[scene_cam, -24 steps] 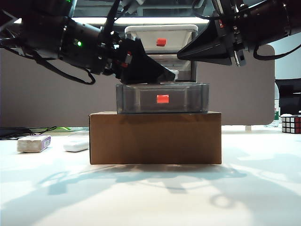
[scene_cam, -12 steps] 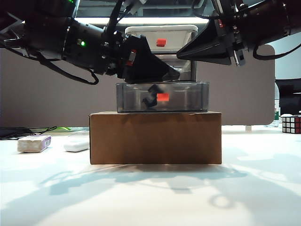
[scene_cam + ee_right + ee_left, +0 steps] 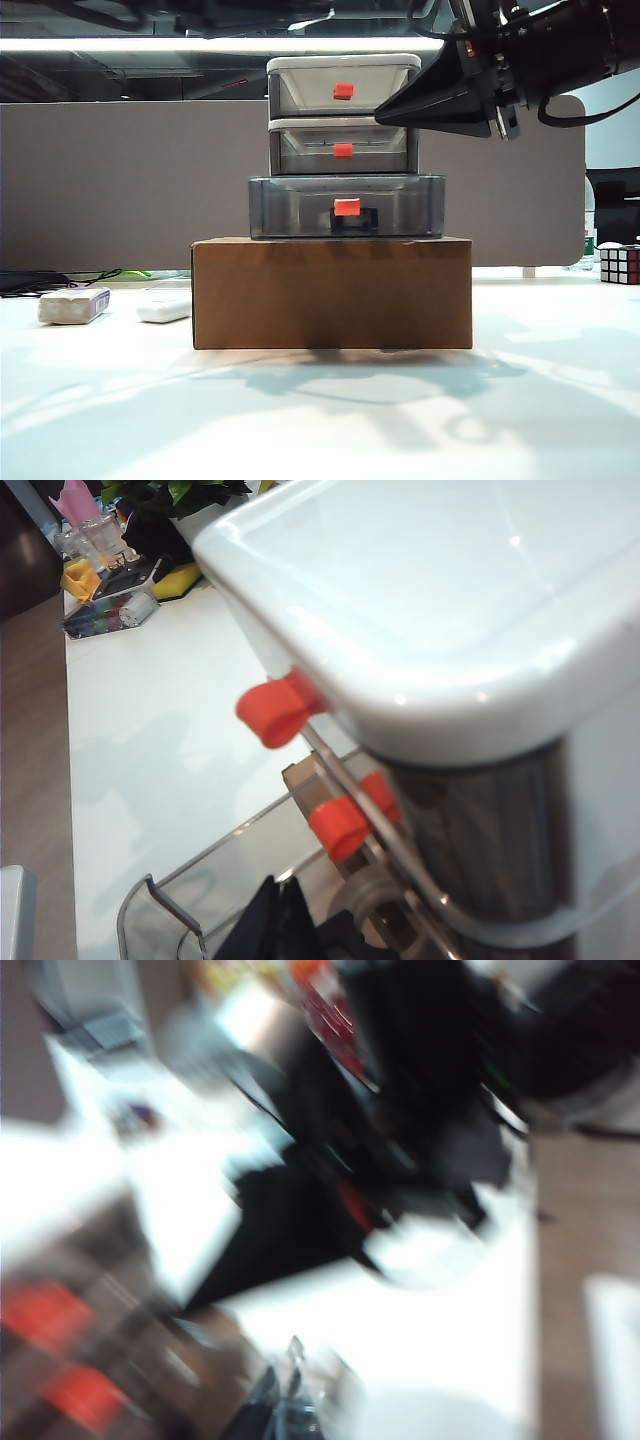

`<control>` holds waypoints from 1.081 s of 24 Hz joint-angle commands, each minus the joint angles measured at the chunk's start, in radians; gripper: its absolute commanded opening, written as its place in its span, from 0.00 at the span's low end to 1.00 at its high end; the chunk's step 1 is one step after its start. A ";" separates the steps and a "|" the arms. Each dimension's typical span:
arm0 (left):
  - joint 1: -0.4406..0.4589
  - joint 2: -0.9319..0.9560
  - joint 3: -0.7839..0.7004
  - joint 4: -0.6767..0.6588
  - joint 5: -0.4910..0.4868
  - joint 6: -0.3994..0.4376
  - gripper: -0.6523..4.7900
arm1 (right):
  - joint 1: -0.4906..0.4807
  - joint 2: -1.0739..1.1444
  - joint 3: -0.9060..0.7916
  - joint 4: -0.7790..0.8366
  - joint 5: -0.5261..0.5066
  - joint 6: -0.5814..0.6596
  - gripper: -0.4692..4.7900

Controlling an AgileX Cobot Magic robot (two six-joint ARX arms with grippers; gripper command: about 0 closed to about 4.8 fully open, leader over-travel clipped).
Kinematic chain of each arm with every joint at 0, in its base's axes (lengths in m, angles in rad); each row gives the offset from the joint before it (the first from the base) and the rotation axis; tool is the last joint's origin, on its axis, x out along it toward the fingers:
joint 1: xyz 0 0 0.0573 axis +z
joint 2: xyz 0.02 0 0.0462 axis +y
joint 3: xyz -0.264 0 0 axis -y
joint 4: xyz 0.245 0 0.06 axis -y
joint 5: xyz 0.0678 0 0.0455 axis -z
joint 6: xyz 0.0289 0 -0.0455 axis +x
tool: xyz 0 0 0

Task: Open the third layer of the drawer on the table, pick up the transparent tape on the table and put it in, and finally close the drawer.

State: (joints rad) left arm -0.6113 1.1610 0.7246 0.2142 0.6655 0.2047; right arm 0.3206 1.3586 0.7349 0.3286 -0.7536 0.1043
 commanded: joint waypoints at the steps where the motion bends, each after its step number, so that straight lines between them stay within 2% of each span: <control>1: 0.001 -0.004 -0.003 -0.259 0.045 -0.005 0.11 | 0.000 -0.005 0.005 0.025 -0.008 0.010 0.08; 4: -0.001 0.031 -0.006 -0.341 -0.006 0.032 0.11 | 0.000 -0.016 0.005 0.026 -0.008 0.031 0.08; 7: -0.012 0.079 -0.006 -0.281 -0.132 0.031 0.11 | 0.000 -0.062 0.005 0.021 -0.004 0.031 0.08; 11: -0.012 0.113 -0.005 -0.229 -0.154 0.026 0.11 | 0.000 -0.108 0.005 0.018 -0.003 0.031 0.08; 18: -0.012 0.137 -0.006 -0.174 -0.260 0.027 0.11 | 0.000 -0.184 0.005 0.016 0.010 0.031 0.08; 19: -0.012 0.137 -0.006 -0.142 -0.303 0.031 0.11 | 0.000 -0.203 0.005 0.012 0.021 0.030 0.08; 22: -0.011 0.175 -0.006 -0.040 -0.340 0.030 0.11 | 0.000 -0.228 0.005 0.006 0.019 0.030 0.08; 26: -0.011 0.238 -0.005 0.018 -0.349 0.023 0.11 | 0.000 -0.234 0.004 -0.011 0.019 0.029 0.08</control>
State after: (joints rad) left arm -0.6235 1.3861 0.7185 0.1959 0.3241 0.2310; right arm 0.3202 1.1305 0.7353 0.3218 -0.7368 0.1329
